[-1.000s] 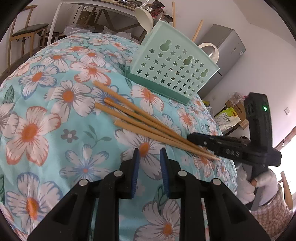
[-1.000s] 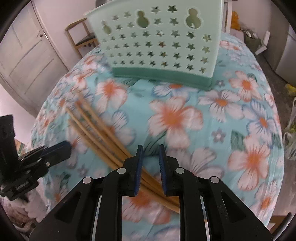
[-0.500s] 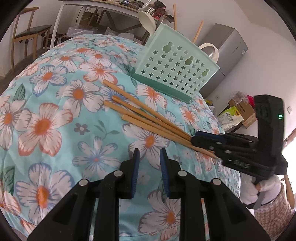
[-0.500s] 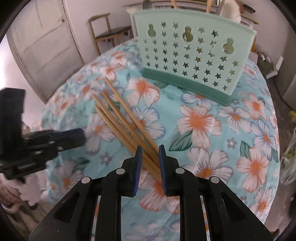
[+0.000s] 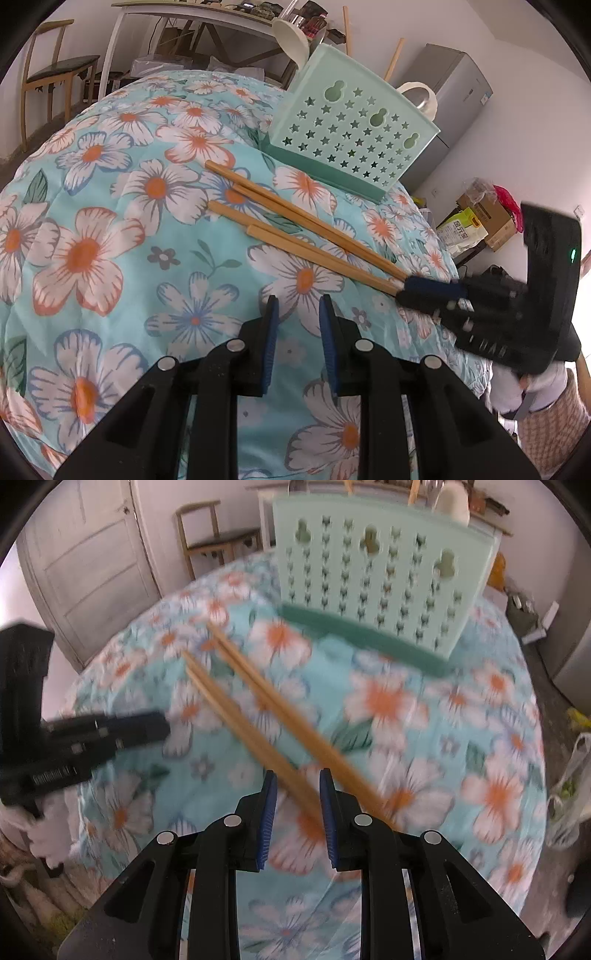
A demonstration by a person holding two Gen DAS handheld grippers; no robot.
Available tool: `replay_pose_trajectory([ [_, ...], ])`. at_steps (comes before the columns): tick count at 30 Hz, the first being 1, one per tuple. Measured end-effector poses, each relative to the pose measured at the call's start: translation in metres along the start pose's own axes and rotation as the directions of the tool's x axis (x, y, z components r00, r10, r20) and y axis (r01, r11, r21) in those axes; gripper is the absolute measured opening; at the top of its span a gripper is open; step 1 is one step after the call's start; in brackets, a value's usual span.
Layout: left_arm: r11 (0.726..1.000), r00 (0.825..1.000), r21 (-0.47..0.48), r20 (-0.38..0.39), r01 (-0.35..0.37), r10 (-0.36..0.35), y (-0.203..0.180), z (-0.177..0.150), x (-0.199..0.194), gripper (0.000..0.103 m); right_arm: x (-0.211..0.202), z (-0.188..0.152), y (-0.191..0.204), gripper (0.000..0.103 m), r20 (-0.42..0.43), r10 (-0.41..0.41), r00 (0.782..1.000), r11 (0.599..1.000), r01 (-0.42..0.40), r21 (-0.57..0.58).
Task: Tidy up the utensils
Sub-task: 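Bring the open right tool down onto the chopsticks beside the left tool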
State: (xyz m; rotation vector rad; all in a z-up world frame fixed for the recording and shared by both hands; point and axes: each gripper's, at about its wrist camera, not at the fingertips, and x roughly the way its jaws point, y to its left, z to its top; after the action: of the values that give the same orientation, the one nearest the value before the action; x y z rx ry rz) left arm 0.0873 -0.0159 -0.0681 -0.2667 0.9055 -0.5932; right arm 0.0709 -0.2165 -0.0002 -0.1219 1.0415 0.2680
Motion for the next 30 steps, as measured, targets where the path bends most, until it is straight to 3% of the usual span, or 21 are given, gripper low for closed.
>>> replay_pose_trajectory([
  [4, 1.000, 1.000, 0.002, 0.000, -0.003, 0.003, 0.000, 0.000, -0.001, 0.021, -0.008, -0.006, 0.006, 0.025, 0.011, 0.032, 0.999, 0.999, -0.032, 0.009],
  [7, 1.000, 1.000, 0.008, 0.004, -0.007, 0.006, -0.002, 0.000, -0.003, 0.021, -0.017, -0.004, 0.004, 0.025, 0.036, 0.014, 0.999, 1.000, -0.014, 0.013],
  [12, 1.000, 1.000, 0.008, 0.012, -0.011, 0.011, 0.000, 0.000, -0.008, 0.021, -0.011, -0.014, -0.008, 0.026, -0.005, 0.050, 0.999, 0.995, -0.049, 0.087],
  [15, 1.000, 1.000, 0.008, 0.014, -0.016, 0.016, 0.001, -0.001, -0.011, 0.021, -0.020, -0.015, 0.000, 0.026, -0.005, 0.112, 0.994, 0.991, -0.111, 0.081],
  [20, 1.000, 1.000, 0.012, 0.008, -0.027, 0.027, 0.001, -0.004, -0.014, 0.021, -0.026, -0.011, 0.006, 0.026, 0.032, 0.113, 0.993, 0.991, -0.115, 0.069],
  [26, 0.999, 0.999, 0.013, 0.000, -0.037, 0.037, 0.000, -0.007, -0.018, 0.021, -0.005, -0.015, 0.020, 0.026, -0.024, 0.160, 0.987, 0.986, -0.158, 0.057],
  [30, 1.000, 1.000, 0.003, -0.018, -0.022, 0.022, -0.001, -0.010, -0.016, 0.022, -0.008, -0.014, 0.023, 0.026, -0.014, 0.156, 0.988, 0.987, -0.155, 0.033],
])
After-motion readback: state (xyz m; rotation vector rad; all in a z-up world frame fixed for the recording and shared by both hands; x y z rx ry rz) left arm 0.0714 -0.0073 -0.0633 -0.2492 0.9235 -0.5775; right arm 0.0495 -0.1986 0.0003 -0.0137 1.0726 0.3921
